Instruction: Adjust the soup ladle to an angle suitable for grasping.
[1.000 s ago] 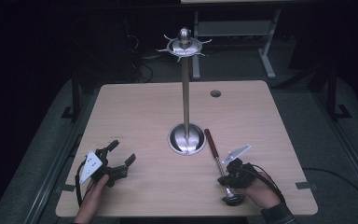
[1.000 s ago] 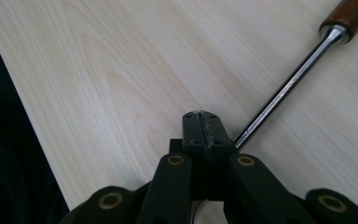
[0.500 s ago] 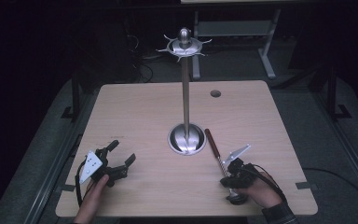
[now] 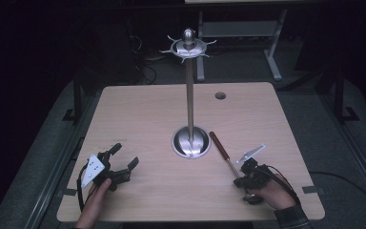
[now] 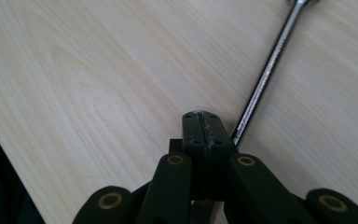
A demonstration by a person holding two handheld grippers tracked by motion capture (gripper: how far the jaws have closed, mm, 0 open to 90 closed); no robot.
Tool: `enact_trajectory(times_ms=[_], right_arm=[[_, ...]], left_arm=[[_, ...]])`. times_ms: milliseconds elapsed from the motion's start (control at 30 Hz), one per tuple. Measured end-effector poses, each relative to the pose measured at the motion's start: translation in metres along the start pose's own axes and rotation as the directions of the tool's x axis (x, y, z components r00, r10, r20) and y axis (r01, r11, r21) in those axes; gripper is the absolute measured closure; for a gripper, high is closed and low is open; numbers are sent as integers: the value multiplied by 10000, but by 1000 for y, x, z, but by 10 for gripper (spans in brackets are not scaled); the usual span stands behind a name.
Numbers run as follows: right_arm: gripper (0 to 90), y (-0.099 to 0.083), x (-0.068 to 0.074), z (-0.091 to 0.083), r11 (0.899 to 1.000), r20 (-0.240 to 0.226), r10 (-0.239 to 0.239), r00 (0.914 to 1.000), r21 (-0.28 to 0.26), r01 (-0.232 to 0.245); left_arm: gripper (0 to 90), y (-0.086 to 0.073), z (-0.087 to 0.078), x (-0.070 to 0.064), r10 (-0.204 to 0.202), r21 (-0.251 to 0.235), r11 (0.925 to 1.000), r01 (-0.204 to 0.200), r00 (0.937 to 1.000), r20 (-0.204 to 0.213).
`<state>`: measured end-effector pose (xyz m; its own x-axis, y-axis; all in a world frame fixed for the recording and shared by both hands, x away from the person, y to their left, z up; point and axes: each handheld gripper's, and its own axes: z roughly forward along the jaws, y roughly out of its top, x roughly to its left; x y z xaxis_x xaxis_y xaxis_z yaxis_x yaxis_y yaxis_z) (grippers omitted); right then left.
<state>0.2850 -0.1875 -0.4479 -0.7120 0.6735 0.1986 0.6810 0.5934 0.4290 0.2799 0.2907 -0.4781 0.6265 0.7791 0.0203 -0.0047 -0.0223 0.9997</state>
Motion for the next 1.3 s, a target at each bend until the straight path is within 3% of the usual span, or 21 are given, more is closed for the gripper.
enact_trajectory(times_ms=[467, 833, 1067, 1300], right_arm=[[890, -9, -26, -14, 9977, 782, 675, 9947, -150, -665], [862, -7, -31, -25, 9956, 687, 842, 9941, -461, -812], [737, 12, -37, -39, 9930, 882, 948, 9916, -789, -880], [626, 38, -44, -40, 9930, 974, 982, 9904, -751, -910]], left_arm=[[128, 0, 0, 0, -6, -3, 10000, 6, 10000, 1], [128, 0, 0, 0, -13, 0, 10000, 13, 10000, -1], [128, 0, 0, 0, -15, 1, 10000, 15, 10000, -9], [128, 0, 0, -1, -156, -65, 9999, 156, 9999, -29]])
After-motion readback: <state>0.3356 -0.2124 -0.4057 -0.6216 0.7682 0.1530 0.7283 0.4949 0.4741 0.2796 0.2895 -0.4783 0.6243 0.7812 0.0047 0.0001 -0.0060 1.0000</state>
